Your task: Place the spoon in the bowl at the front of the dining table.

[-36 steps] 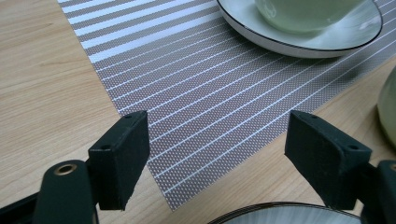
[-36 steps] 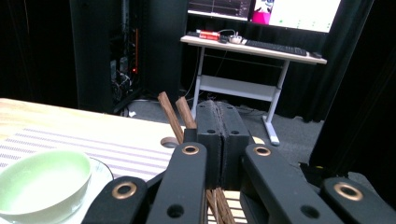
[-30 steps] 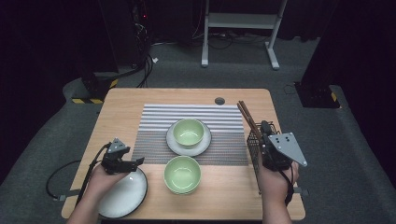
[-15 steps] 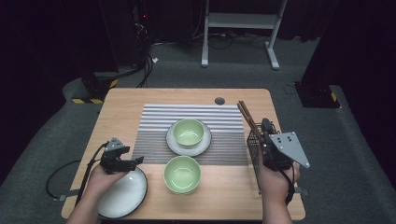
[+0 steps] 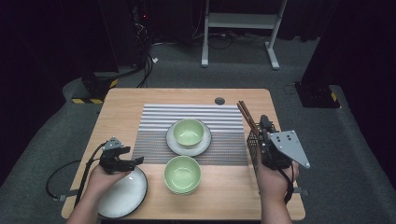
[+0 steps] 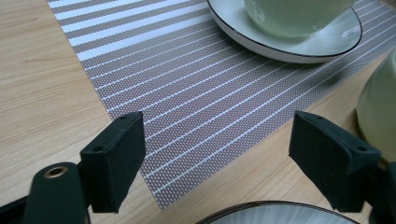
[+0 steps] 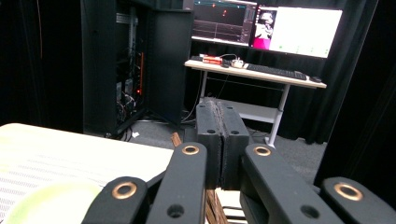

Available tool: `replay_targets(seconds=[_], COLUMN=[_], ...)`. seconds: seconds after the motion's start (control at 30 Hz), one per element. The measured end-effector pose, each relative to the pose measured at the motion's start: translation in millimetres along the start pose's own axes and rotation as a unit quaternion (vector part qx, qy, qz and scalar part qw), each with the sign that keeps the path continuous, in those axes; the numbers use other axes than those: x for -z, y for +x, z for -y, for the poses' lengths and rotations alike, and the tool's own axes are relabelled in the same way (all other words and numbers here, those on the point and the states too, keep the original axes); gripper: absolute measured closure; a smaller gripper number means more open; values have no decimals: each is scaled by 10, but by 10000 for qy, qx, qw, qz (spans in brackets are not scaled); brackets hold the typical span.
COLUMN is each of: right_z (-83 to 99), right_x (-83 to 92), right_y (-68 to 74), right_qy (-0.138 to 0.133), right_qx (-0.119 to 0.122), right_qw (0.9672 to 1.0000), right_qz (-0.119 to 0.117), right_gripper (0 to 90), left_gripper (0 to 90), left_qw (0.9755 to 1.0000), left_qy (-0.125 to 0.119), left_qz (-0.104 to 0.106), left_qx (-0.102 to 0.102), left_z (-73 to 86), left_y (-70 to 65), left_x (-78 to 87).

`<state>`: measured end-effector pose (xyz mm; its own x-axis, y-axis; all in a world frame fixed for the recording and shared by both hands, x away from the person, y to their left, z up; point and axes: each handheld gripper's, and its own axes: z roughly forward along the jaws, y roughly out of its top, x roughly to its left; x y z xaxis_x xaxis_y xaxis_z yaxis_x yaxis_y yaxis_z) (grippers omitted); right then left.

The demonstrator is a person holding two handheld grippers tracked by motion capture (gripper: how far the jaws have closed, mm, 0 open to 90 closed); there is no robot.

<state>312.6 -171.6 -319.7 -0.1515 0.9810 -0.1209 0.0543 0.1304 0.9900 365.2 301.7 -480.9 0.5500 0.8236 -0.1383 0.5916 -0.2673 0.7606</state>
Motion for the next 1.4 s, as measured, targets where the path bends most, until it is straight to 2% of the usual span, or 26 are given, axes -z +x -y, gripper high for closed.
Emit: replay_targets(seconds=[0.07,0.37,0.57,0.8,1.4], right_z=[-8,-43,-65,-63,62], right_x=[2,6,-12,-39,-221], right_y=[9,49,97,163,512], right_qy=[-13,-85,-108,-123,-26], right_qx=[-9,-3,14,-12,47], right_qw=[10000,9999,9999,9997,9981], right_qz=[-15,-65,-125,-215,-617], right_gripper=[891,891,891,891,891], left_gripper=[175,222,245,248,269], left_qw=[10000,10000,10000,9999,9999], left_qy=[-19,-60,-2,19,-9], left_qz=[77,53,77,100,122], left_qx=[30,23,-63,-14,-2], left_z=[2,2,8,9,12], left_y=[2,15,-2,1,19], left_x=[-1,17,1,-2,6])
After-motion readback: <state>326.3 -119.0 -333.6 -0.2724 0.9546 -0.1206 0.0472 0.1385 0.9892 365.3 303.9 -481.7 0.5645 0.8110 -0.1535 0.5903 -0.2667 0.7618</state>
